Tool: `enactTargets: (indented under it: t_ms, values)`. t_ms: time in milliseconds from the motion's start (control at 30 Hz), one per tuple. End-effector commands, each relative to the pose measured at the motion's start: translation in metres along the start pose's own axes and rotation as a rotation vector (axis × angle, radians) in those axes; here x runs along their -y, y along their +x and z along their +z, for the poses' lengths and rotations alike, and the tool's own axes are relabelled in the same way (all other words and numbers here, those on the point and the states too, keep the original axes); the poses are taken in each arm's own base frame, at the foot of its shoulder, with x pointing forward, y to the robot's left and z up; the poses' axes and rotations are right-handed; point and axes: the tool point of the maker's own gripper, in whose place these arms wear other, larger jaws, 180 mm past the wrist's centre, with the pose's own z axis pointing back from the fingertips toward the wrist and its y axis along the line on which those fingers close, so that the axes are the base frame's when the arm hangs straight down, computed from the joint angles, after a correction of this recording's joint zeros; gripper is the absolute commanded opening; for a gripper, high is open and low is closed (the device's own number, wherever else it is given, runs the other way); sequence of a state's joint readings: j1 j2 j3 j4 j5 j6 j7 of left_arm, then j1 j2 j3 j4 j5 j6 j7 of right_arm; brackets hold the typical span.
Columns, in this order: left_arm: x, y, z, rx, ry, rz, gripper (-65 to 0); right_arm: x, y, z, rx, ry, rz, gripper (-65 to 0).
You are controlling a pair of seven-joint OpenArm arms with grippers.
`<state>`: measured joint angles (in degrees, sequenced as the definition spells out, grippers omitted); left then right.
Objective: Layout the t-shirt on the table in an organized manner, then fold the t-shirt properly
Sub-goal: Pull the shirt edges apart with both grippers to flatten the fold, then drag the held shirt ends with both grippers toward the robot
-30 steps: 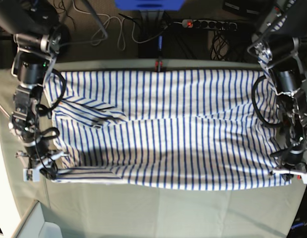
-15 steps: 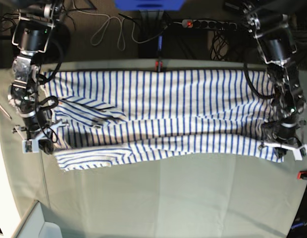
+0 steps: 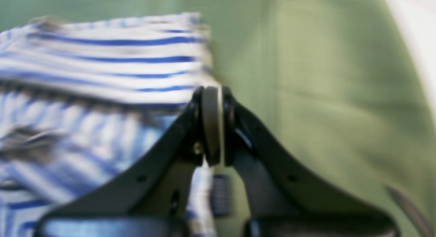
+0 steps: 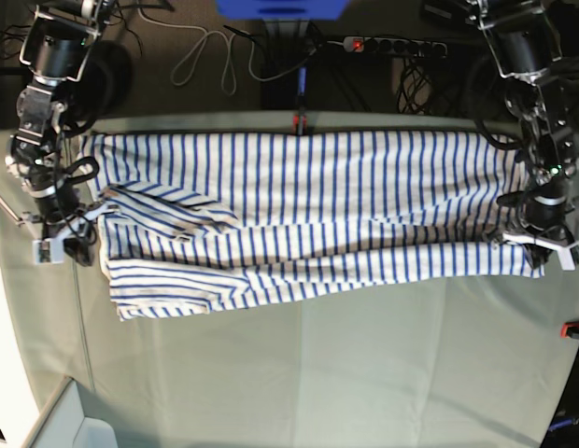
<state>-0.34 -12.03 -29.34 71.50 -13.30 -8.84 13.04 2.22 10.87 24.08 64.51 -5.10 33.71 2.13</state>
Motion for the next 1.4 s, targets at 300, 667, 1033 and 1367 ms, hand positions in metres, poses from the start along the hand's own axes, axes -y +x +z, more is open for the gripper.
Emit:
enactTargets:
  t_ms: [300,667,1033,1367]
  values:
    - [0.004,0.024,-0.003,0.070,-0.008,0.002,-65.0,-0.031,0.044,-0.037,-0.016,0.108,0.108,-39.0]
    - [0.000,0.021,-0.002,0.063,-0.001,0.006,-65.0,-0.014,0.019,-0.060,-0.114,0.102,0.028,-26.4]
    - [0.003,0.021,-0.003,0.063,-0.006,0.006,-65.0,-0.014,0.020,-0.061,-0.111,0.101,0.022,-27.7]
    - [0.002,0.021,-0.003,0.064,-0.003,0.007,-65.0,-0.017,0.018,-0.061,-0.113,0.107,0.017,-53.7]
